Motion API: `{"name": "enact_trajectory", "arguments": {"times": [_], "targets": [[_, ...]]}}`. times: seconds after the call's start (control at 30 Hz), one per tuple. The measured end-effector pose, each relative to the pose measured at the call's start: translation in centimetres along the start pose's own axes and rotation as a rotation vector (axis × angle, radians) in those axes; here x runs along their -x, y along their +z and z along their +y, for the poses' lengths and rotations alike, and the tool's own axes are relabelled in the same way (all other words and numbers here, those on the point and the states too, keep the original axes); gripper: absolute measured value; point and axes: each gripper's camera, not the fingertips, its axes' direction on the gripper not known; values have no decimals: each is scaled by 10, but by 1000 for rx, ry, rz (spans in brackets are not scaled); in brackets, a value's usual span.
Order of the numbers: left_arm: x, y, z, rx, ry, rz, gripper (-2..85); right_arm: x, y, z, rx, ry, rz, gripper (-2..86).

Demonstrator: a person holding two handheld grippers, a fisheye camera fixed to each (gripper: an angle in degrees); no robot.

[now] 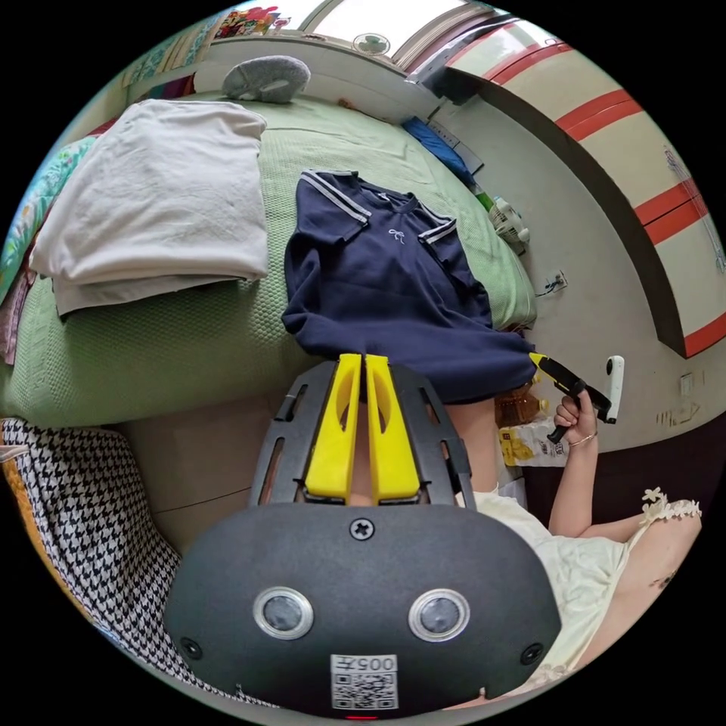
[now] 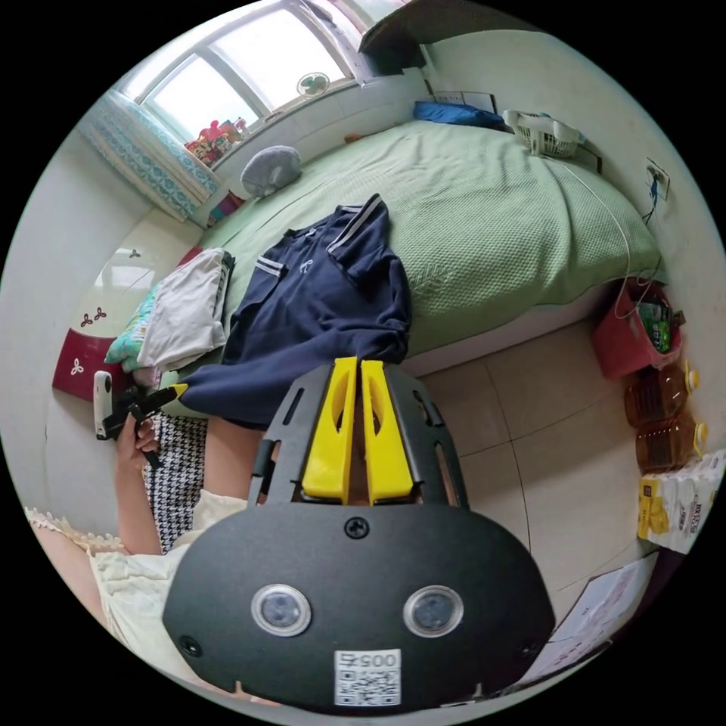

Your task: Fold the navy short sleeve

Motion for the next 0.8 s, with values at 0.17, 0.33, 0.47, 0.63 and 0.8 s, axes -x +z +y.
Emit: {"name": "enact_trajectory", "arguments": {"times": [0.17,0.33,0.47,0.63,0.8], "targets": [[3,2,-2,1,8,-18,48,1,0,-1,1,-6,7,-16],[8,4,-3,24,9,-99,83,4,-3,-4,-4,-11,11,-16],[20,9,-4,38,-24,-76,135,8,-3,-6,-7,-20,19,-16],[31,24,-8,39,-57,-14,159,16,-3,-7,-15,-33,26,-16],[32,43,-17,40,-70,-23,150,22,-3,-8,-18,-41,27,-16]]}}
